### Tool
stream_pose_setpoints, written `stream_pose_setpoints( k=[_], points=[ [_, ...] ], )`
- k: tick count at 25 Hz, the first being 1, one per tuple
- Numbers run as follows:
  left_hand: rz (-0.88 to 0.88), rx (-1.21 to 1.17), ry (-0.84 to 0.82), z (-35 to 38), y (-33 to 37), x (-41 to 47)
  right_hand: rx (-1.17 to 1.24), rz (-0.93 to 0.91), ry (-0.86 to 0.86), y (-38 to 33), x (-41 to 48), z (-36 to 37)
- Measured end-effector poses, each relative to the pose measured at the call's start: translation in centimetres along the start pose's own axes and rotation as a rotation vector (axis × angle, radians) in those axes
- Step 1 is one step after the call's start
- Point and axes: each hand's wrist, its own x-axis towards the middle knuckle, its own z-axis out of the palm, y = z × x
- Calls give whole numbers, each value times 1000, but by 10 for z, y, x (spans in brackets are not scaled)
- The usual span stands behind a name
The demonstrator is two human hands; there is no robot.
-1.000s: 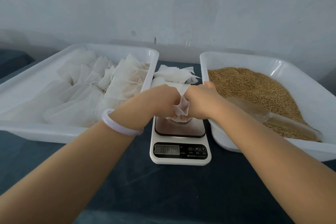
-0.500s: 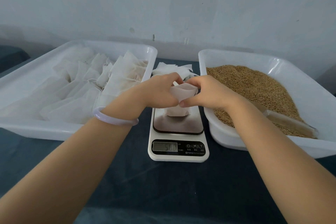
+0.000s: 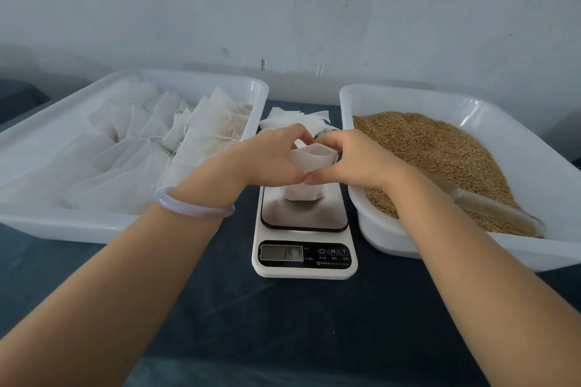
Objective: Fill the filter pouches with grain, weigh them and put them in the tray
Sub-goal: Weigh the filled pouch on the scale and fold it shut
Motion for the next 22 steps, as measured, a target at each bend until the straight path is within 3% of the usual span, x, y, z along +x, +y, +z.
stream_pose_setpoints(
  k=[4,8,14,19,22],
  points=[
    [13,12,15,1,-3,3,27,-22,37,1,-1,0],
    [52,57,48,2,-7,7,212,-104,143,-1,-5,-1],
    [61,-17,57,2,-9,9,-60,-84,109,0,-6,1],
    [60,-203,87,0,-7,5,152,-171,377,-1,-6,-1],
    [87,-295,107,-2,-4,0,97,-245,264,1,-9,-4]
  ],
)
